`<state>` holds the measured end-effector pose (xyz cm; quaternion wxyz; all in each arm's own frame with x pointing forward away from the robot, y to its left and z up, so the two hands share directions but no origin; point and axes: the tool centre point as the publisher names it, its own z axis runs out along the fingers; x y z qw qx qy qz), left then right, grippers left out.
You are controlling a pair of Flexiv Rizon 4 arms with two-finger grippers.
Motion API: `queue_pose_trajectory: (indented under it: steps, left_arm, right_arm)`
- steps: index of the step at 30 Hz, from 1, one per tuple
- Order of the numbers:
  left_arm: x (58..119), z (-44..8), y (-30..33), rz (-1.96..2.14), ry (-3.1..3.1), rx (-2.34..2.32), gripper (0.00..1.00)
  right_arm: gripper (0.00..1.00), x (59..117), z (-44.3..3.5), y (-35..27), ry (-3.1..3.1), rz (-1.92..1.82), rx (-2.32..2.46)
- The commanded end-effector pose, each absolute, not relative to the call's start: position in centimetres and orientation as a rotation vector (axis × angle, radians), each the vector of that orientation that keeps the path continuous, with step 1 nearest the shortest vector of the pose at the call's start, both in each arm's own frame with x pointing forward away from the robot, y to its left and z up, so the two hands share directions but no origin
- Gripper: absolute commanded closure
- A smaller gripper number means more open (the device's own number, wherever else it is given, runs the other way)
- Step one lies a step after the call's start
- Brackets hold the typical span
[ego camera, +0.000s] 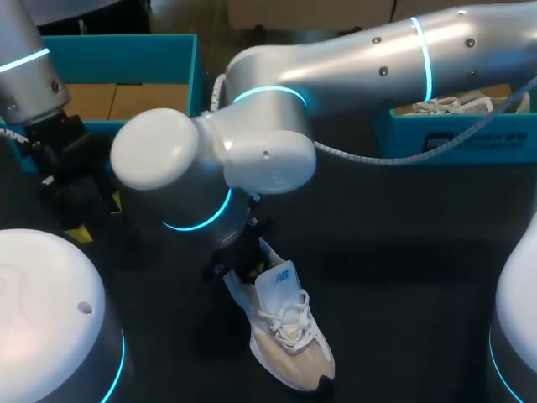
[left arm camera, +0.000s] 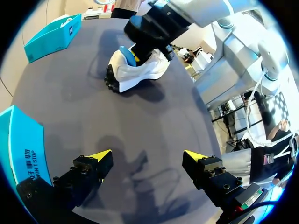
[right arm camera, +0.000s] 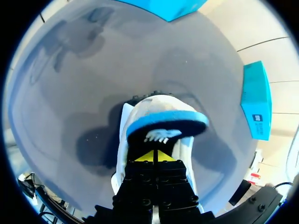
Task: Take the shoe out of the shoebox, open the shoe tongue, remove and reinsert the insole, then place the shoe into the shoebox
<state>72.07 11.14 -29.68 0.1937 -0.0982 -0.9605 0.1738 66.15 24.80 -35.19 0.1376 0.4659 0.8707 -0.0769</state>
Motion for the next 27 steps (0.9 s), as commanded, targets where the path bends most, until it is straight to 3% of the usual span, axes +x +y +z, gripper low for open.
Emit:
queue_pose_trajectory:
  steps: [1,27]
  left_arm:
    - [72.8,-30.2,11.6,0.499,-2.676,-0.273,0.0]
    - [74.5,-30.7,12.1,0.484,-2.653,-0.301,0.0]
  right_arm:
    - [1.0,65.1,-33.3,25.2,2.465,-0.261,1.359]
    - [1.0,63.8,-36.6,21.5,2.441,-0.381,1.599]
